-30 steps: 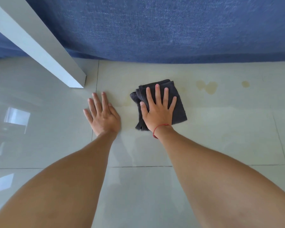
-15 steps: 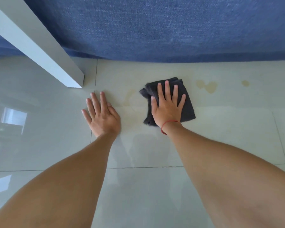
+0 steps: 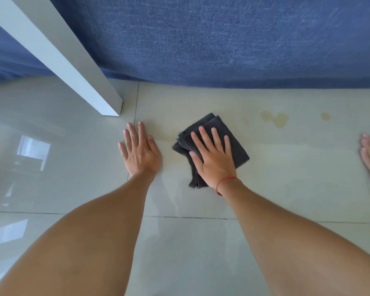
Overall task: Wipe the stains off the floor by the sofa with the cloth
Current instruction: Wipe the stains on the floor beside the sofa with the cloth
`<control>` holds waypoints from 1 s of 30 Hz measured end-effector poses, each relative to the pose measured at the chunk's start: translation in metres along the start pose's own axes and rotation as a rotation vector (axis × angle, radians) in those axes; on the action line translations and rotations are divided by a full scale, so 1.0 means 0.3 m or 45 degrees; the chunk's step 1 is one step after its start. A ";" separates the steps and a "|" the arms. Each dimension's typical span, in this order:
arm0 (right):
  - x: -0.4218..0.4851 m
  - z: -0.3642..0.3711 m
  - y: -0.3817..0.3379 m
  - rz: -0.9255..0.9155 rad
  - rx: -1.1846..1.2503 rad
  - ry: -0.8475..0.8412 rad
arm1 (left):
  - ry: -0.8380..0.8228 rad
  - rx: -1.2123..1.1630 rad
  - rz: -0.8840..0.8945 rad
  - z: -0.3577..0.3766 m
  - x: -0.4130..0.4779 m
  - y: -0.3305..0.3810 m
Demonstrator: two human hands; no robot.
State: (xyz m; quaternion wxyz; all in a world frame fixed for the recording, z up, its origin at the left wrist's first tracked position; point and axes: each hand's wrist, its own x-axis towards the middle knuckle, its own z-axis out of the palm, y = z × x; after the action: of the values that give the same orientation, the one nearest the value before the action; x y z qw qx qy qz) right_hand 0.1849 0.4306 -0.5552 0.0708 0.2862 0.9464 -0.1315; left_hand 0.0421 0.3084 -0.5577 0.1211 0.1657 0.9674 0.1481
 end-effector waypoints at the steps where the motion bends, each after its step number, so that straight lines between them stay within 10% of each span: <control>1: -0.021 -0.004 0.032 0.015 0.011 -0.004 | 0.012 -0.001 -0.012 -0.007 -0.003 -0.009; 10: 0.162 -0.025 0.006 0.476 0.088 0.096 | 0.101 0.049 -0.018 0.026 -0.020 -0.043; 24: 0.095 0.002 -0.078 -0.095 -0.044 0.011 | 0.072 -0.011 0.026 -0.020 -0.003 -0.057; 30: 0.068 -0.015 0.037 0.093 0.006 0.057 | 0.041 0.078 -0.053 -0.023 -0.002 -0.132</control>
State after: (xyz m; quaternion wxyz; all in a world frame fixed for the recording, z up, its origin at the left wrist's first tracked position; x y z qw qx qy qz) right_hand 0.1739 0.4514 -0.5574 0.0536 0.3237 0.9364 -0.1246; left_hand 0.0294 0.2706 -0.5641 0.1033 0.1468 0.9766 0.1186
